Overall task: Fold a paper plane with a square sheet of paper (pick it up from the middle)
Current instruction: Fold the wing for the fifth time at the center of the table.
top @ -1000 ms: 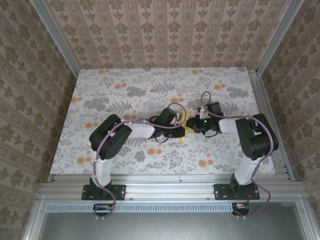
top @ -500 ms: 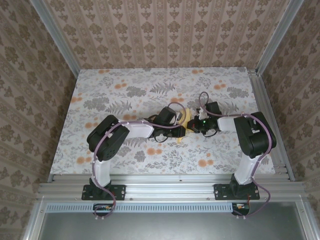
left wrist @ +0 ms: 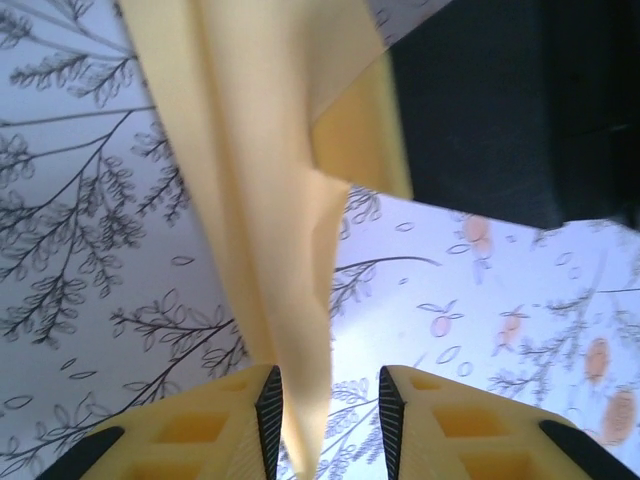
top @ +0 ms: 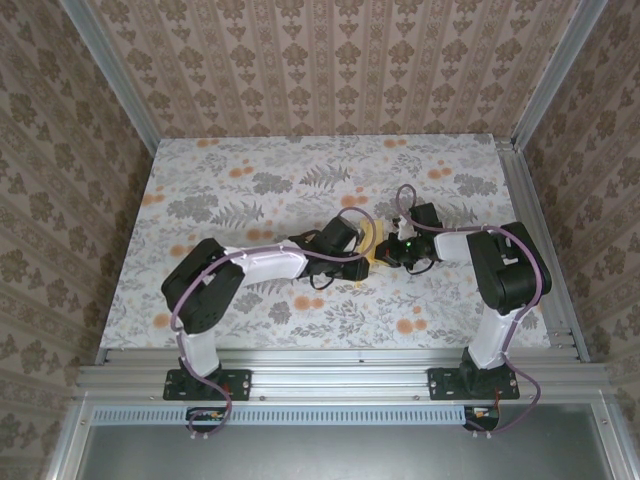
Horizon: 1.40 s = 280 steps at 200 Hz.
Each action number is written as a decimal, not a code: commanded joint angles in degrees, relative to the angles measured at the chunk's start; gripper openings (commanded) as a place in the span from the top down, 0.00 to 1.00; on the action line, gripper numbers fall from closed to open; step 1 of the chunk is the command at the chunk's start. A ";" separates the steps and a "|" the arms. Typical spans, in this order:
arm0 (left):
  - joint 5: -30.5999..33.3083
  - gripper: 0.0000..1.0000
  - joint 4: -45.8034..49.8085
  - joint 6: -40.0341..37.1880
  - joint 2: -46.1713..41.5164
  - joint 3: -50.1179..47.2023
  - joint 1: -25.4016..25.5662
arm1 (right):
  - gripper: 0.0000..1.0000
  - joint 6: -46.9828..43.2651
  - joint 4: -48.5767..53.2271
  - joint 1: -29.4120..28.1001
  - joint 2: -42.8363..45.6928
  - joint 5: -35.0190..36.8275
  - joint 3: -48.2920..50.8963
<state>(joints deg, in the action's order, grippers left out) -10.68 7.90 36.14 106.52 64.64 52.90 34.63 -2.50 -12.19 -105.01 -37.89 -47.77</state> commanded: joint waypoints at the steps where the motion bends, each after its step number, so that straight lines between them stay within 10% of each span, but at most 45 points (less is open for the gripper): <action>1: 3.82 0.65 4.16 -1.10 2.25 2.87 0.53 | 1.00 -0.81 1.62 -0.79 -2.11 1.67 -0.51; 143: -2.63 0.82 -0.95 1.92 4.18 -0.89 -1.05 | 1.00 -0.44 0.66 -1.13 -2.82 1.33 0.23; 280: 5.20 0.71 13.52 -5.80 3.82 5.10 1.93 | 1.00 -0.75 3.11 -1.17 -4.06 2.12 -0.92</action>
<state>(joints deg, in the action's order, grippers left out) -9.17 12.45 33.71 110.52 67.46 53.49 34.63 -1.74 -12.23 -105.60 -38.17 -48.42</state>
